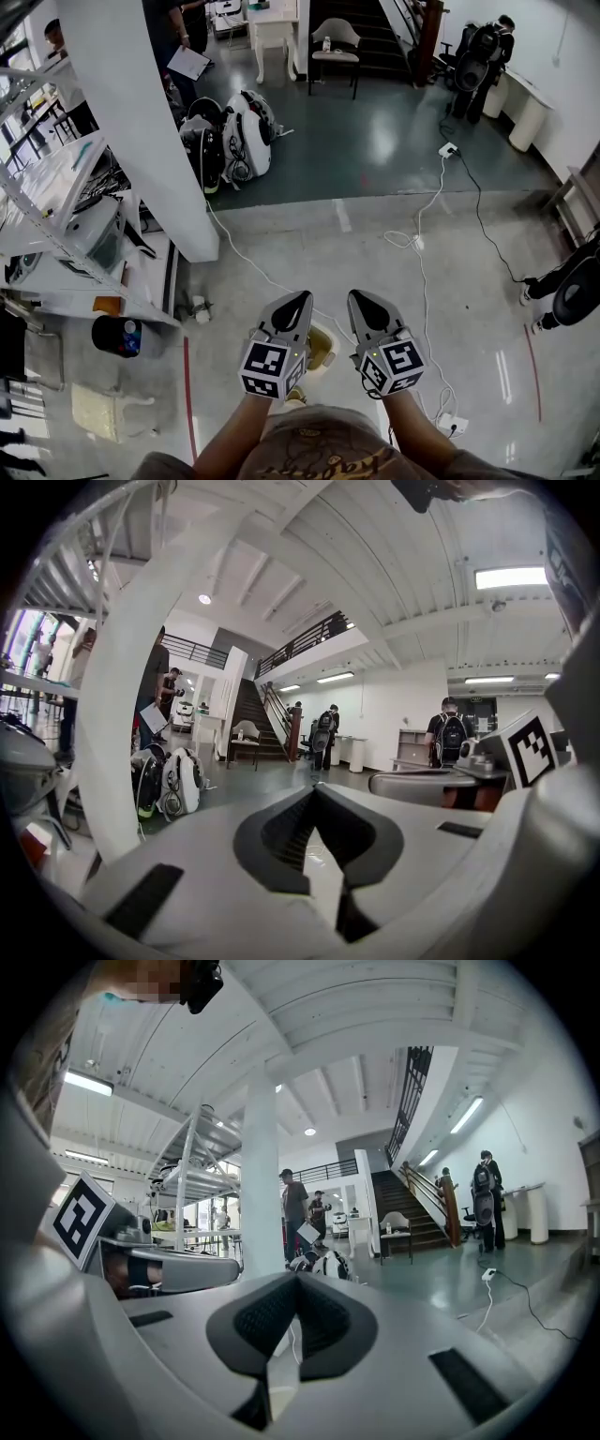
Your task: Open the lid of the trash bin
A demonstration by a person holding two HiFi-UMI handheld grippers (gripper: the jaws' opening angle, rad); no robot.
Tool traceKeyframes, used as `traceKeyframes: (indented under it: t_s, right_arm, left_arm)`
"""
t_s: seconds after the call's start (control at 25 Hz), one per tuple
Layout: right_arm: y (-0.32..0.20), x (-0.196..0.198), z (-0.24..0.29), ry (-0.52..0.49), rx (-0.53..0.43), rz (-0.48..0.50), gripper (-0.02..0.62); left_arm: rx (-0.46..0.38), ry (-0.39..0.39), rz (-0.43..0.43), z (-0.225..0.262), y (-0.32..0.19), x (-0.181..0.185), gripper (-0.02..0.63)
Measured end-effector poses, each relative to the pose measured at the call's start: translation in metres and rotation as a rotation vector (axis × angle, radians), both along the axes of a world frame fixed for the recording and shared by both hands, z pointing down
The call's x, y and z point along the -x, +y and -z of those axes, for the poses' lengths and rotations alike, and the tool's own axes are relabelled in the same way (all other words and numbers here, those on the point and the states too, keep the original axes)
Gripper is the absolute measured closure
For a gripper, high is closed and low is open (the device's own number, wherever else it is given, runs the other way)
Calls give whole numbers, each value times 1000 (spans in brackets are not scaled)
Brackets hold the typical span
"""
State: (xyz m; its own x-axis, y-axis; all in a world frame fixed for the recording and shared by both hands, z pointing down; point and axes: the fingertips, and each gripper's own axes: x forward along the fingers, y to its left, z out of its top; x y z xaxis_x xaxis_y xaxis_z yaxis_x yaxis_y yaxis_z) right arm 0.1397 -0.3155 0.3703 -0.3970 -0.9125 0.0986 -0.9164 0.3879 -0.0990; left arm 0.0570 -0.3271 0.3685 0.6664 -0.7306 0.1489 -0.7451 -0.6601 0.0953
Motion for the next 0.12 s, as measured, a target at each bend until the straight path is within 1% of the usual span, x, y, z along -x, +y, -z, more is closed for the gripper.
traceKeyframes:
  t_s: [0.12]
  right_arm:
    - [-3,-2,0,3,-2,2,568]
  left_arm:
    - [4,-1,-8,-2,-2,-4,594]
